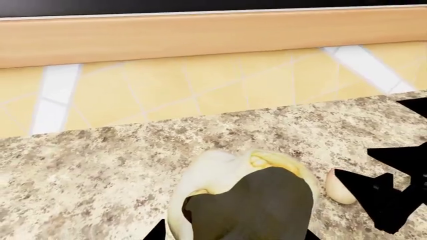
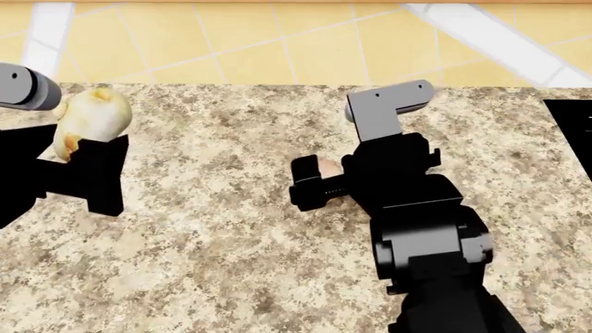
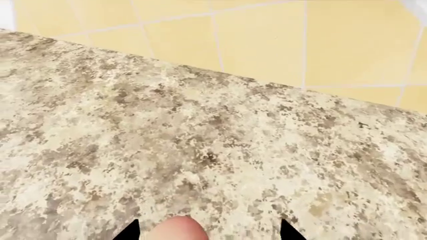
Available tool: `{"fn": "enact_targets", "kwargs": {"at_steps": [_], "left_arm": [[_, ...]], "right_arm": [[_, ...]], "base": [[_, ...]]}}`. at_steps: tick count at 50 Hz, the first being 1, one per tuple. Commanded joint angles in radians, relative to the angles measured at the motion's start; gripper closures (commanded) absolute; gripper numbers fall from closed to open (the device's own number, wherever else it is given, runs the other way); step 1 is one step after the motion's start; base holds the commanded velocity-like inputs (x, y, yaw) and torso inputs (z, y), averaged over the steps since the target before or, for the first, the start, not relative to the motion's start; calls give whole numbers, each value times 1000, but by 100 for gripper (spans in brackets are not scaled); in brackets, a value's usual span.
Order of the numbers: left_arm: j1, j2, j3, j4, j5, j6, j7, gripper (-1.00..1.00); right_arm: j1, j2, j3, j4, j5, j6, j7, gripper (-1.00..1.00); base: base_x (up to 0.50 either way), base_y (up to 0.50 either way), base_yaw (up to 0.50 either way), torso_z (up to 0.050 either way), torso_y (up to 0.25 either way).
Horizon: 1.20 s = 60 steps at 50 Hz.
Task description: Place the apricot and the ginger on separate cutting boards.
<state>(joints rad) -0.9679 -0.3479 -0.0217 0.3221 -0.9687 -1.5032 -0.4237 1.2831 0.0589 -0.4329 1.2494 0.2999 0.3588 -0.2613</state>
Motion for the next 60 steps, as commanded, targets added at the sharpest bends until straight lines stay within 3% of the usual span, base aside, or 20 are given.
{"fn": "enact_targets", "kwargs": {"at_steps": [1, 30, 31, 41, 48, 60], "left_arm": [[17, 10, -22, 0, -9, 34, 13, 100], [43, -6, 6, -3, -41, 64, -3, 100], [44, -6, 8, -4, -41, 67, -3, 100], [48, -9, 15, -10, -48, 82, -6, 100], [56, -16, 23, 2, -49, 108, 5, 100], [52, -20, 45, -7, -45, 139, 23, 100]], "right_arm": [[-2, -38, 30, 40, -34, -8, -66, -100], [-34, -48, 54, 58, -57, -15, -89, -100], [-34, -48, 58, 58, -59, -19, -87, 100], [-28, -32, 71, 5, -61, -27, -65, 100], [-161, 68, 89, -484, -14, 205, 7, 100], [-321, 208, 144, -1007, 84, 445, 43, 100]], "base": [[0, 0, 0, 0, 0], [0, 0, 0, 0, 0], [0, 0, 0, 0, 0], [0, 0, 0, 0, 0], [0, 0, 0, 0, 0], [0, 0, 0, 0, 1]]}}
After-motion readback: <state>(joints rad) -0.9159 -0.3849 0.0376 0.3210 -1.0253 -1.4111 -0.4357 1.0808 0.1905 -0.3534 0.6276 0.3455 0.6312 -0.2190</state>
